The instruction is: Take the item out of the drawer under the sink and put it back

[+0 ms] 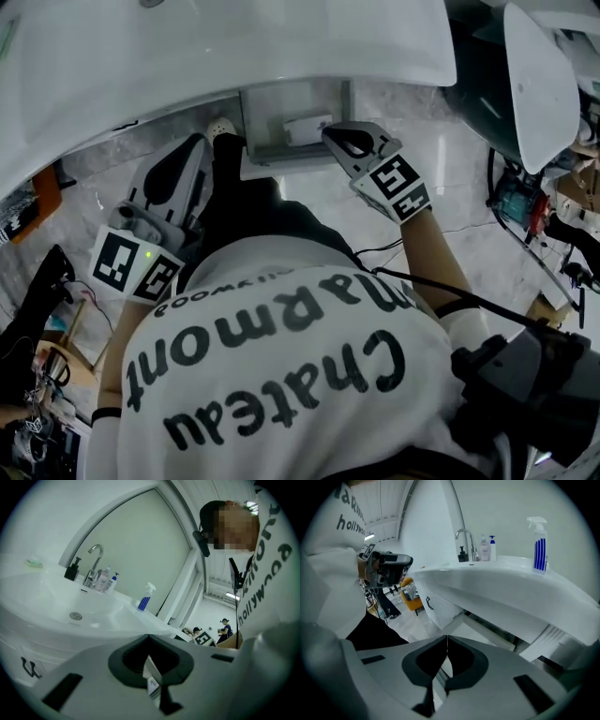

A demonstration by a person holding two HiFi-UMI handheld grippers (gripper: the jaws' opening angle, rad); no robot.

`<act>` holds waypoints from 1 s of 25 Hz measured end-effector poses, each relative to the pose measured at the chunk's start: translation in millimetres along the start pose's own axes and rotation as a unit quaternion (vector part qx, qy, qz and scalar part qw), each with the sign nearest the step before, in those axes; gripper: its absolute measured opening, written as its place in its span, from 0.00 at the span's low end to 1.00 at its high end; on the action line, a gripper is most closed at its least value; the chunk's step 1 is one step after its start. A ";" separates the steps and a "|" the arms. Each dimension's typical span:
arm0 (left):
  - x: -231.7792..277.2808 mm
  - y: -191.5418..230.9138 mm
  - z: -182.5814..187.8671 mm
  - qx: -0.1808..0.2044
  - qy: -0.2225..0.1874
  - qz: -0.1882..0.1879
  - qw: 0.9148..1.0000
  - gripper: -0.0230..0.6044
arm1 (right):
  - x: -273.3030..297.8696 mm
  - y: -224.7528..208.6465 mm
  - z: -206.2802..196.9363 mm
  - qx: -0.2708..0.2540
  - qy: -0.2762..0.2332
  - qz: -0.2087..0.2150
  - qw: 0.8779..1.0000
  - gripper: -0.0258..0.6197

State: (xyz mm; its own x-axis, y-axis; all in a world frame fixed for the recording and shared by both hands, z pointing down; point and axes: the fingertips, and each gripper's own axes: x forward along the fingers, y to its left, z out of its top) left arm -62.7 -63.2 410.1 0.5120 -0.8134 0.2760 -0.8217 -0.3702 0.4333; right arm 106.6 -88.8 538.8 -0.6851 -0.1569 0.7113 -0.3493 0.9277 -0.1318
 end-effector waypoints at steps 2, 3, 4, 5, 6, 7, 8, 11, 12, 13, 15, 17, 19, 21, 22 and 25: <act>4.0 3.2 -3.6 0.000 0.004 0.002 1.000 0.05 | 10.1 -5.3 -14.5 -0.011 0.024 0.005 1.000 0.06; 5.8 4.1 -5.1 0.001 0.006 0.004 1.000 0.05 | 13.4 -7.5 -21.7 -0.016 0.034 0.008 0.999 0.06; 7.9 5.0 -6.3 0.000 0.006 0.007 1.000 0.05 | 16.3 -9.7 -28.3 -0.020 0.044 0.013 0.999 0.06; 10.5 6.4 -7.2 -0.001 0.006 0.010 1.000 0.05 | 19.2 -12.3 -34.3 -0.023 0.053 0.019 0.998 0.06; 13.2 8.4 -7.8 -0.001 0.005 0.013 1.000 0.05 | 22.5 -15.1 -39.5 -0.025 0.060 0.026 0.998 0.06; 15.4 10.7 -8.8 -0.002 0.004 0.017 1.000 0.05 | 26.2 -17.5 -44.2 -0.025 0.066 0.033 0.997 0.06; 16.4 13.2 -10.4 -0.002 0.004 0.020 1.000 0.05 | 30.3 -19.0 -48.5 -0.025 0.072 0.041 0.996 0.06; 13.9 19.4 -16.7 -0.003 0.002 0.028 1.000 0.05 | 41.8 -21.1 -60.7 -0.028 0.094 0.059 0.993 0.06; 12.6 20.6 -18.7 -0.005 0.001 0.031 1.000 0.05 | 44.7 -22.5 -65.2 -0.029 0.104 0.062 0.992 0.07; 11.2 21.7 -21.0 -0.008 0.000 0.034 0.999 0.05 | 47.4 -24.1 -70.1 -0.029 0.114 0.066 0.991 0.10; 8.2 23.9 -26.5 -0.015 0.000 0.043 0.999 0.05 | 53.1 -26.9 -79.9 -0.028 0.136 0.075 0.987 0.33; 5.2 27.6 -31.6 -0.022 0.002 0.052 0.998 0.05 | 60.0 -29.8 -87.5 -0.041 0.154 0.078 0.984 0.32; 1.8 31.5 -35.1 -0.027 0.003 0.060 0.998 0.05 | 67.4 -31.0 -94.6 -0.070 0.173 0.080 0.979 0.35; -1.8 34.8 -37.2 -0.031 0.003 0.068 0.997 0.05 | 74.2 -31.4 -103.4 -0.112 0.196 0.085 0.971 0.39; -3.5 36.4 -38.2 -0.033 0.003 0.071 0.997 0.05 | 76.8 -31.7 -108.5 -0.134 0.210 0.088 0.965 0.40; -7.8 40.2 -42.2 -0.036 0.004 0.078 0.996 0.05 | 83.0 -32.7 -123.7 -0.192 0.251 0.096 0.944 0.42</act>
State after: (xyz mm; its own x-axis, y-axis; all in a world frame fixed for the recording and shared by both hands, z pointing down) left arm -89.2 -52.8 461.5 0.3824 -0.8546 0.3514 -0.8710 -0.2064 0.4459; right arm 140.2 -90.3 687.6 -0.2898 0.1177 0.9498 0.0749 0.9922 -0.1001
